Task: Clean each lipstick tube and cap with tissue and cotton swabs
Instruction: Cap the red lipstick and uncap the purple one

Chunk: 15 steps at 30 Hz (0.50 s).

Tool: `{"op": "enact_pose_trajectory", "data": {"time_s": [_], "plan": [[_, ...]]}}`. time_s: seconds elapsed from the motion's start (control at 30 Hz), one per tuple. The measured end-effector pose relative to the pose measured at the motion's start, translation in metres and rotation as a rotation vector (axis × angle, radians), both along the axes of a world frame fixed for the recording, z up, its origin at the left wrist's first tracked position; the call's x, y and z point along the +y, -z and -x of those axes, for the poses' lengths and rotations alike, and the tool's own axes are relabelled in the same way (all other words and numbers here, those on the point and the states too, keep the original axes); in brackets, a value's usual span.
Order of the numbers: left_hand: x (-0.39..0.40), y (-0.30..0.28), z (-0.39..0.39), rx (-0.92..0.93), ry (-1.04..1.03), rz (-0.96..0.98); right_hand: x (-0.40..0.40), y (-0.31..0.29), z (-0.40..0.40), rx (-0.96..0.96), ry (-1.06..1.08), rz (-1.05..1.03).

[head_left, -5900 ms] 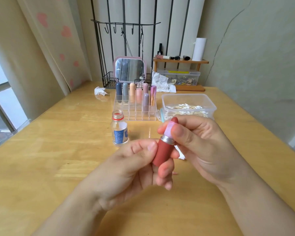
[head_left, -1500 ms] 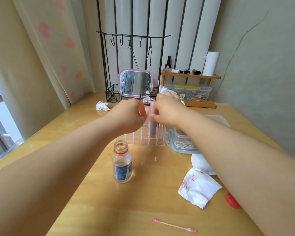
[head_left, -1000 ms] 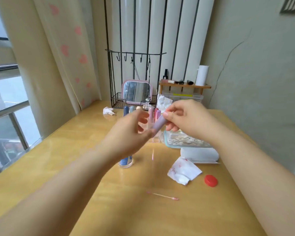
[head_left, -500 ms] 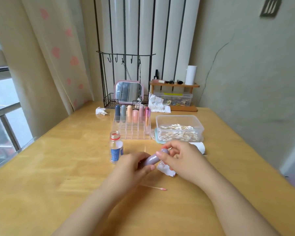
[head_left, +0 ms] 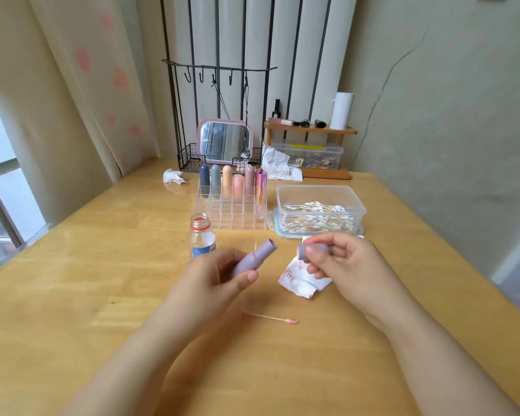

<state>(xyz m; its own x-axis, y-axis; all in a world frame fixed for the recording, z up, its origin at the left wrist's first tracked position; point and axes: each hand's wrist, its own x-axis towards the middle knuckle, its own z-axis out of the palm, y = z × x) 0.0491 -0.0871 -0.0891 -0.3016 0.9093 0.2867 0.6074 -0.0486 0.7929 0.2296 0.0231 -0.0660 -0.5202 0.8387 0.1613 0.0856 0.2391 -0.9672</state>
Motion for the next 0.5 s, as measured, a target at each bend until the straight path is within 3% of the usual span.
{"op": "enact_pose_trajectory", "data": {"time_s": [0.1, 0.3, 0.5], "plan": [[0.001, -0.002, -0.003, -0.201, -0.009, -0.022, -0.007, 0.016, 0.011, -0.053, -0.018, 0.065], [-0.001, -0.004, -0.006, -0.431, 0.02, -0.053, -0.016, 0.036, 0.026, -0.412, 0.055, -0.354], [-0.001, -0.007, -0.013, -0.711, 0.12, -0.047, -0.014, 0.036, 0.024, -0.58, 0.028, -0.428]]}}
